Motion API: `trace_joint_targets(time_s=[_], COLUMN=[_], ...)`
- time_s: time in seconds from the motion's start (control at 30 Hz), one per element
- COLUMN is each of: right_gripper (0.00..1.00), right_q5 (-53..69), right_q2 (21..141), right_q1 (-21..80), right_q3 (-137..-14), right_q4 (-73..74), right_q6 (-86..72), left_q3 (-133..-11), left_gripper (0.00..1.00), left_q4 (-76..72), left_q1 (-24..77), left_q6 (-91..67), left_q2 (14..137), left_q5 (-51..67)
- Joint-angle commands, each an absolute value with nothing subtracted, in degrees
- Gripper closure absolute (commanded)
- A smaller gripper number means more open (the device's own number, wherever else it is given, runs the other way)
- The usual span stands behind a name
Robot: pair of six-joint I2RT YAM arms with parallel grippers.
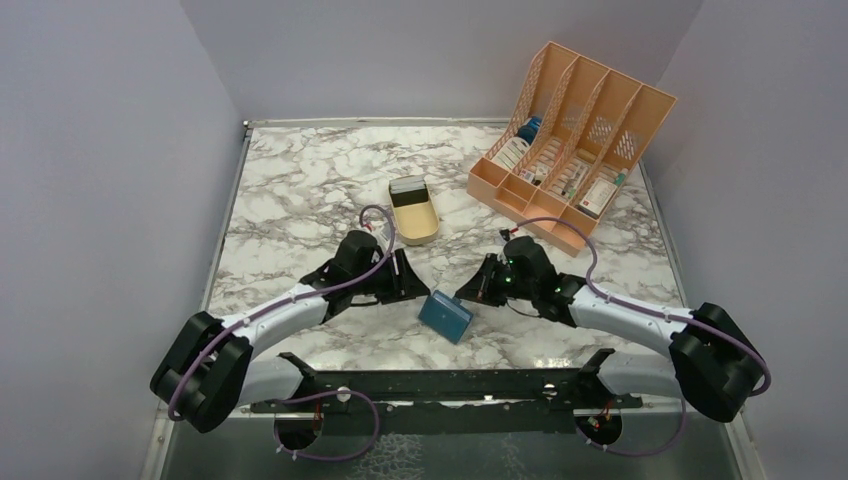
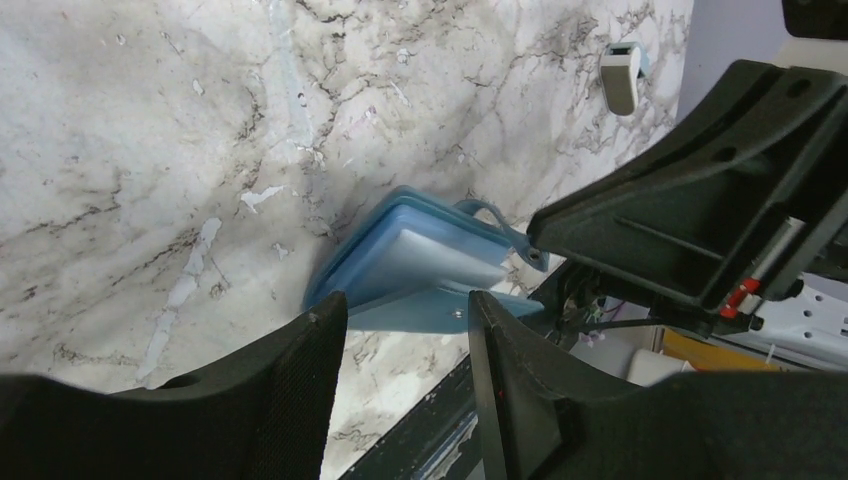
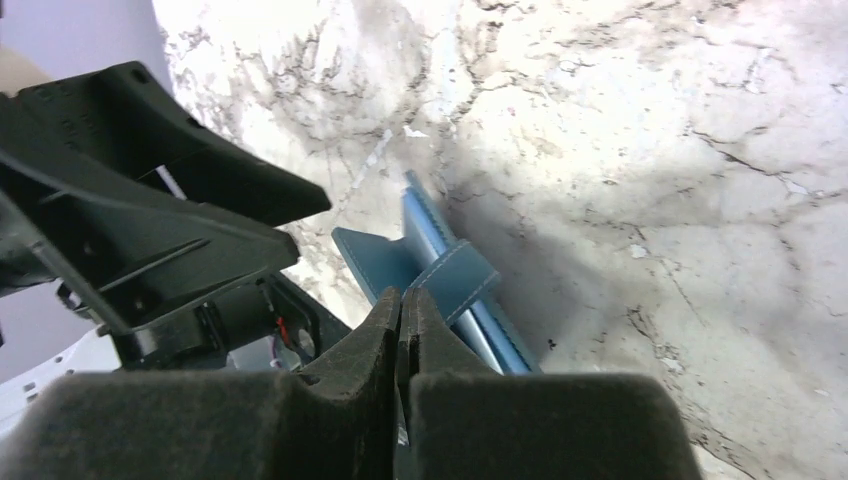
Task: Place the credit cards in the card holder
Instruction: Open the card holder at the center of the board.
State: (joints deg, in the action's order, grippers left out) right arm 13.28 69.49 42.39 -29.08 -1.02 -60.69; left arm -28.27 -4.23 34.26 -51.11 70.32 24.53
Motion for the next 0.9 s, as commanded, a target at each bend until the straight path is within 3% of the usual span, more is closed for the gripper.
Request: trace_joint_targets(time_s=[0.0, 0.3, 0.5, 0.87], right_gripper=[0.99, 0.99, 0.99, 0.99], right_q5=[9.8, 10.5, 11.8, 14.1], right_q2=[68.4, 60.3, 56.2, 55.5], right_q1=[42.5, 42.5, 42.5, 42.5], right_q3=[-29.5, -25.5, -22.5, -21.5], right_q4=[1.2, 1.5, -1.6, -4.5], right_q6=[-59.3, -63.4, -66.0, -68.3], left_q3=[-25.7, -22.0, -19.1, -20.6], left_gripper=[0.49, 0.47, 0.39, 0.29], left_q4=[-3.4, -5.1, -15.2, -19.0], left_q1=[34.6, 34.7, 34.8, 35.3], left_q6=[-52.3, -55.9, -59.1, -59.6], left_q2=[66.7, 61.3, 61.6, 65.1], left_q5=[25.9, 27.3, 30.5, 32.7])
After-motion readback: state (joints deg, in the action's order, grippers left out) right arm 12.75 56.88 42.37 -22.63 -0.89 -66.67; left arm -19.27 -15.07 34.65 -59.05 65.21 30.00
